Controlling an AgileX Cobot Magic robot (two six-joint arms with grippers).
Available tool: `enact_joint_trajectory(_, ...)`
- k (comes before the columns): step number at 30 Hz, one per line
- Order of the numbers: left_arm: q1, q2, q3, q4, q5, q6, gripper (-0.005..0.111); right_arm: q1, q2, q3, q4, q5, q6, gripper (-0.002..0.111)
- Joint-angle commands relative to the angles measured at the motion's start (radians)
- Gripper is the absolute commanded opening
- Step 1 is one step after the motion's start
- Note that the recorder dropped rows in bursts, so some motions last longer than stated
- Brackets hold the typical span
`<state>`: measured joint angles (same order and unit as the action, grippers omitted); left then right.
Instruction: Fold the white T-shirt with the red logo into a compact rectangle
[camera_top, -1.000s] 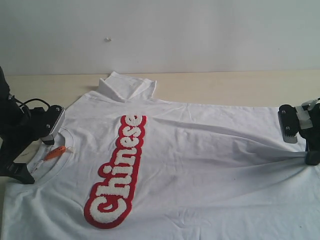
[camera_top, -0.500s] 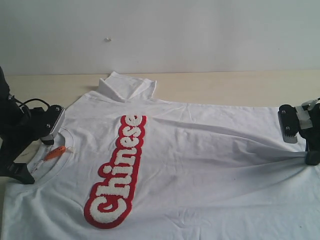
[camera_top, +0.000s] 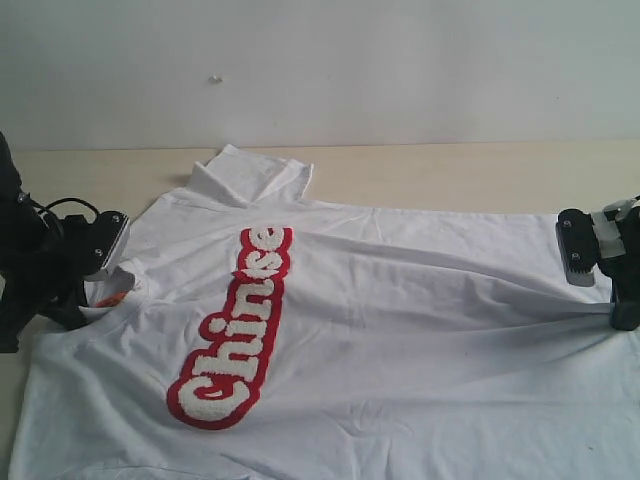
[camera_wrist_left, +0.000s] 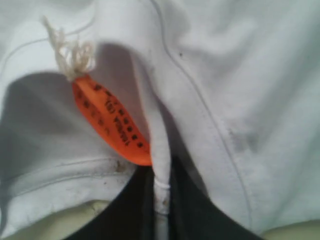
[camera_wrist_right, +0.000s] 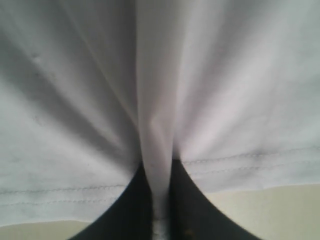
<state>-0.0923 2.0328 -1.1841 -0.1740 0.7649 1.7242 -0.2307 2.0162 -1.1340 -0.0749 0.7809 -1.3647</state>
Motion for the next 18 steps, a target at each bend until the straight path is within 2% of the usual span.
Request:
enact_joint_trajectory(1, 0.004, 0.021, 0.009, 0.043, -0.013, -0.036, 0.0, -0.002, 0.045, 0.021, 0.134, 0.016, 0.005, 0.0)
enact_joint_trajectory(8, 0.004, -0.044, 0.009, 0.061, -0.121, -0.185, 0.0, -0.002, -0.015, 0.021, 0.113, 0.062, -0.002, 0.0)
enact_joint_trajectory(14, 0.023, -0.234, 0.009, 0.066, -0.154, -0.338, 0.0, -0.002, -0.214, 0.021, 0.179, 0.083, -0.019, 0.0)
enact_joint_trajectory(18, 0.051, -0.39, 0.009, 0.068, -0.154, -0.483, 0.0, -0.002, -0.409, 0.021, 0.288, 0.114, -0.089, 0.0)
